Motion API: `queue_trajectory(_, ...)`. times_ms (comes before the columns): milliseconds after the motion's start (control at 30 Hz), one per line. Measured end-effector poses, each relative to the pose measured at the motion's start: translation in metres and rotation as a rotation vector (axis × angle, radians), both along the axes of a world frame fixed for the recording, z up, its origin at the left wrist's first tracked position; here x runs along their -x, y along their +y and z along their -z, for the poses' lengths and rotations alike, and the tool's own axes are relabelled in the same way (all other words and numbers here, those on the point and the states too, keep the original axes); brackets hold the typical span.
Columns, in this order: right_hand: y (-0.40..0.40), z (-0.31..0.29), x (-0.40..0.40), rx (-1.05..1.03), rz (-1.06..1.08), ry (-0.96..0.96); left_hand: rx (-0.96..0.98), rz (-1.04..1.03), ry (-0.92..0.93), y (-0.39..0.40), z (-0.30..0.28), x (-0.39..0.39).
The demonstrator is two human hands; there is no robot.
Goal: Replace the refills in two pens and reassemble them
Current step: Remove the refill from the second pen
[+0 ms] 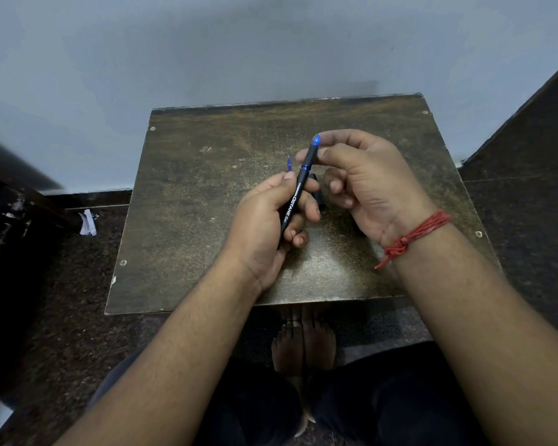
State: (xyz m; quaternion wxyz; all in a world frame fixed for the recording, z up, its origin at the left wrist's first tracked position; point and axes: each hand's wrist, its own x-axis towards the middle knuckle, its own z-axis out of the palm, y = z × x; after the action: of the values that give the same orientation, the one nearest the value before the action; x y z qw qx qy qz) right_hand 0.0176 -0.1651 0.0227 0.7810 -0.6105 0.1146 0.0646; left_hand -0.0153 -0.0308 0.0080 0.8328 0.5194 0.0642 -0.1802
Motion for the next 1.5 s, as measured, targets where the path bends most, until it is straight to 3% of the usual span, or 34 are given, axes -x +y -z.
queue_trajectory(933,-0.001,0.005,-0.001,0.041,0.003,-0.012,0.01,0.015,-0.013,0.0,0.002,0.0)
queue_trajectory(1300,-0.008,0.003,-0.003,-0.08,0.131,-0.047,-0.014,0.022,-0.052,-0.001,0.005,0.001)
queue_trajectory(1500,-0.021,0.001,-0.01,-0.141,0.386,-0.167,-0.029,0.039,-0.073,-0.002,0.005,0.002)
